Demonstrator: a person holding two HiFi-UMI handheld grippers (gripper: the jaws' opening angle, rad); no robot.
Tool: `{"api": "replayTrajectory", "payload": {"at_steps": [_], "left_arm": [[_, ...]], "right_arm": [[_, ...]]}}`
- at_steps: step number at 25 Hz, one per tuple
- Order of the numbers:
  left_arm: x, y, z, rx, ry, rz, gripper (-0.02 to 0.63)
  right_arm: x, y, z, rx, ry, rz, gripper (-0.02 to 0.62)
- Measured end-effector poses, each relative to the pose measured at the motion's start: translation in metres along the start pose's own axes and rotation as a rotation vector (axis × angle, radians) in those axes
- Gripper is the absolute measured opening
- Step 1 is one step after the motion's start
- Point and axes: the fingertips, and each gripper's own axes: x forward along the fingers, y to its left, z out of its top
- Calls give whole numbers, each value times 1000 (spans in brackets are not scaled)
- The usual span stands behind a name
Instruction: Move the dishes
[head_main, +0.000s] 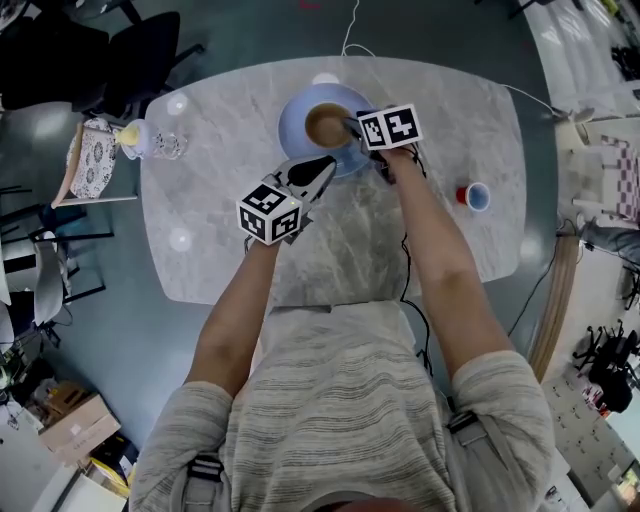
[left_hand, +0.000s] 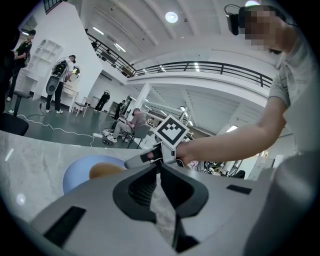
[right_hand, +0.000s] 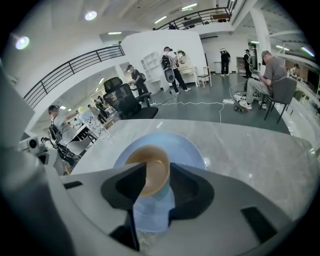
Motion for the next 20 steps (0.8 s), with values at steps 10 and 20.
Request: {"api": "replayTrajectory", "payload": {"at_steps": [10,20], "left_arm": [[34,-50,-11,27,39,-60,23],[72,-113,-30,42,78,-135,22]], "right_arm": [[-68,23,-23,-80,-94,68,161],[-138,2,-71,-75,-137,39,161]]}}
